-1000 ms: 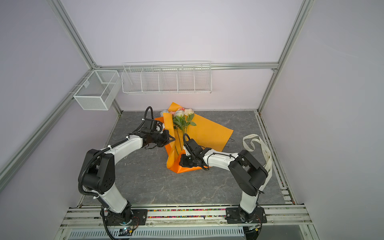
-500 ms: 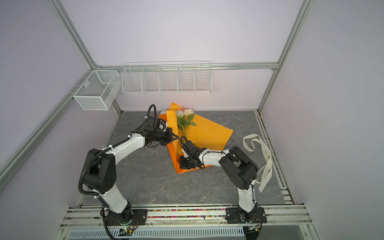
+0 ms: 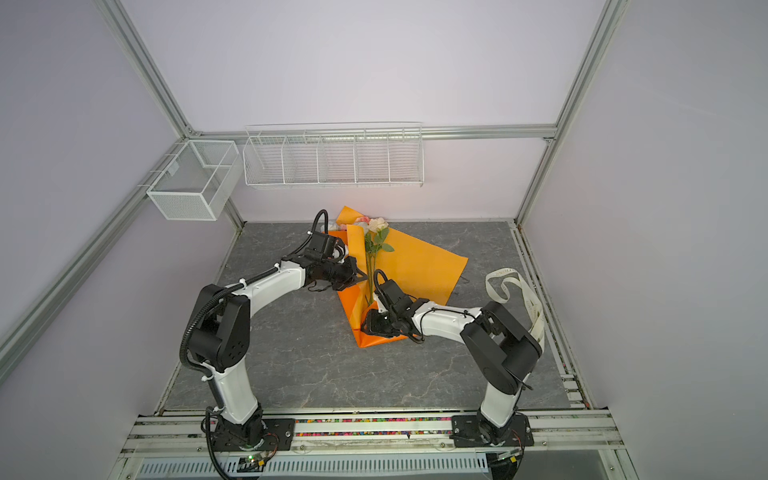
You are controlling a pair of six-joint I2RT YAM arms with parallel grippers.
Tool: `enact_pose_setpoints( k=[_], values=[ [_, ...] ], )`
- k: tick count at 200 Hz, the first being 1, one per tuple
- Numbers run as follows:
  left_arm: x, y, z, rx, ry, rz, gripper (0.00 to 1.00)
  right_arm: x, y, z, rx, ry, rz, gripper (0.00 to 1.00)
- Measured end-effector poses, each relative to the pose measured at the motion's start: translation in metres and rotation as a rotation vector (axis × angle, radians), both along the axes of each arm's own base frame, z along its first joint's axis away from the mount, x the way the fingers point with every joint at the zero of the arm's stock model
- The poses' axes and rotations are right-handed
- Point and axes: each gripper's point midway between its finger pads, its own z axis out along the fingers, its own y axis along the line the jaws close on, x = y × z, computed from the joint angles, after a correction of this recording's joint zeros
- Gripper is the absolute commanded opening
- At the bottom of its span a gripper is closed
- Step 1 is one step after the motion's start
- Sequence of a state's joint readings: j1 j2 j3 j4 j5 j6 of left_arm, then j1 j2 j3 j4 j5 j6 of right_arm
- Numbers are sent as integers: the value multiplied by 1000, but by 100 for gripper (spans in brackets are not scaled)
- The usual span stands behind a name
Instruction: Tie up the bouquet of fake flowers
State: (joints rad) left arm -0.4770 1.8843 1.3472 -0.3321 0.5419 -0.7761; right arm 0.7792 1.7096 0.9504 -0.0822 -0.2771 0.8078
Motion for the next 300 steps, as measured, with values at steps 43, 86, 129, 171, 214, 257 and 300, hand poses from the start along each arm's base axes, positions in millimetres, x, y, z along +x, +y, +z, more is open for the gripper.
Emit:
enact_pose_setpoints(
  k=[43, 86, 129, 171, 214, 257, 300],
  values=[
    [5, -1, -10, 23, 16, 1, 4, 2, -15, 38, 34, -105, -43, 81],
    [4, 2, -17, 44, 35, 5, 5, -3, 1, 38, -26, -136, 36, 84],
    [3, 1, -17, 44, 36, 4, 6, -3, 16, 7, -157, -98, 69, 81],
    [3, 1, -17, 45, 37, 5, 6, -9, 10, -1, -223, -77, 68, 78],
    [3, 1, -17, 44, 37, 3, 11, -9, 0, -5, -273, -64, 40, 42],
    [0, 2, -19, 56, 38, -14, 36, -5, -13, -18, -244, -10, 11, 29],
    [-6, 7, -14, 74, 28, -39, 63, -5, -22, -30, -166, 55, 7, 28]
  ],
)
